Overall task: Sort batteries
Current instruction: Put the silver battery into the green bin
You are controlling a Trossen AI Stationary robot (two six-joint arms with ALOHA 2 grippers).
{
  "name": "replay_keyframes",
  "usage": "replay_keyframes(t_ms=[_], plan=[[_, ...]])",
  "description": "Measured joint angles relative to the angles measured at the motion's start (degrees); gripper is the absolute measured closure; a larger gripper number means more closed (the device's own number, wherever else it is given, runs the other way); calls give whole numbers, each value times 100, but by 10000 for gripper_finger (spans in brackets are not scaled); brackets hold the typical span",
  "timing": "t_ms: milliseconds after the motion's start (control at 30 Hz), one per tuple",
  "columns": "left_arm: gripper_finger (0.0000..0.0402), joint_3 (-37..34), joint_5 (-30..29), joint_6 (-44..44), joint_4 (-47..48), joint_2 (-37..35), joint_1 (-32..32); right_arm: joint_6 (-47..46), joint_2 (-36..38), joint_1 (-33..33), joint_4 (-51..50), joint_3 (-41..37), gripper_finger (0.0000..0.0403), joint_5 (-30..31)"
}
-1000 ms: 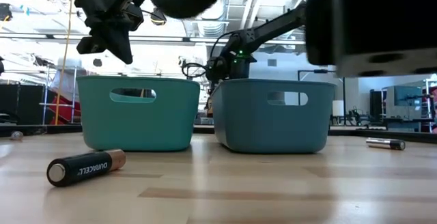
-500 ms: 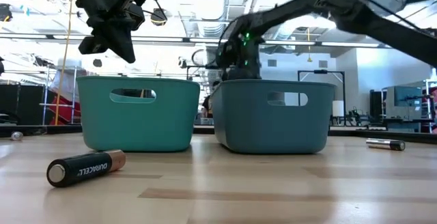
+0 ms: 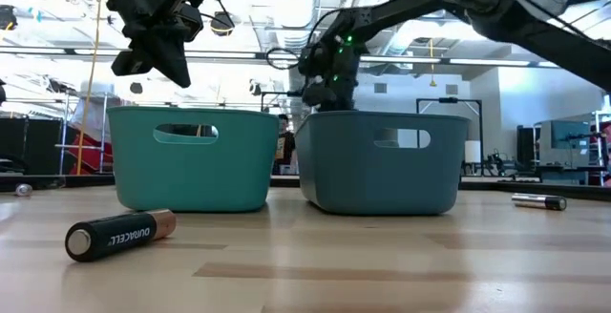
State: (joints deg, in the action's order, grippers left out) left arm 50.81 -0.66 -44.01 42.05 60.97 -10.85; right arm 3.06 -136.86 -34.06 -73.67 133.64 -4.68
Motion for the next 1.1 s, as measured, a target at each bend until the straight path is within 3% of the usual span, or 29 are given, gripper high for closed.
replay_keyframes(t_ms=[233,400,667,867,1100], plan=[[401,0,-3,0,-211,0,0,-4,-479,-16,99,-4,199,50],[401,0,-3,-4,-257,0,0,42,-867,-7,68,-4,165,45],[401,0,-1,-152,-258,0,0,325,-944,-11,49,26,186,-112],[401,0,1,-234,-256,0,0,497,-944,-170,-499,20,213,-123],[401,0,1,-234,-256,0,0,-61,-930,-545,-1201,-271,233,145]])
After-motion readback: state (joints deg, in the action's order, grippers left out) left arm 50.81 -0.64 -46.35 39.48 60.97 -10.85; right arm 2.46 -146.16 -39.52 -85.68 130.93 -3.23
